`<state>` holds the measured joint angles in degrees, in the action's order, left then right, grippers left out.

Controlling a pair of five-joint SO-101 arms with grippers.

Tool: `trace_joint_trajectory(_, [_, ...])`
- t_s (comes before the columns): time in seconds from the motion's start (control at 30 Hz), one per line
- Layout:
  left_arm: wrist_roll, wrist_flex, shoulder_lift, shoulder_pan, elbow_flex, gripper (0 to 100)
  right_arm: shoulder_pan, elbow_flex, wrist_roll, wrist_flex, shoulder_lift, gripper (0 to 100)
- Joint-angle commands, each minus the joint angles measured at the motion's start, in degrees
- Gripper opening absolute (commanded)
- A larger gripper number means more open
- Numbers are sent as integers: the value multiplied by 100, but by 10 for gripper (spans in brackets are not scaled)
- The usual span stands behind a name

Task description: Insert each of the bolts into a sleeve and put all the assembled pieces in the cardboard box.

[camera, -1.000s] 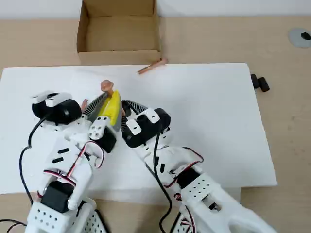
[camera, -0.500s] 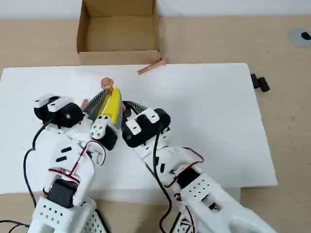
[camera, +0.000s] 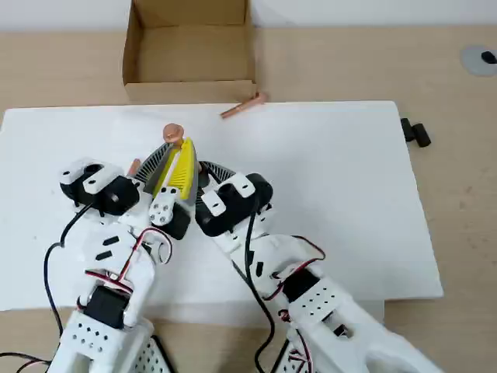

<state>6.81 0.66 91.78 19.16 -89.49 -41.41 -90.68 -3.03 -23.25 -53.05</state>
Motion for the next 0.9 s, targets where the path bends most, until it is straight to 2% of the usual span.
trace_joint_trajectory(0.0, [-35,-149,66,9,44,4,66,426,-35,9,-48,9])
trace_joint_trajectory(0.67, [18,-167,66,220,-105,5,66,426,-35,9,-48,9])
trace_joint_trajectory(0.8, [-26,-747,66,220,-290,5,66,426,-35,9,-48,9])
trace_joint_trajectory(0.87, [-26,-791,66,229,-422,5,66,426,-35,9,-92,9])
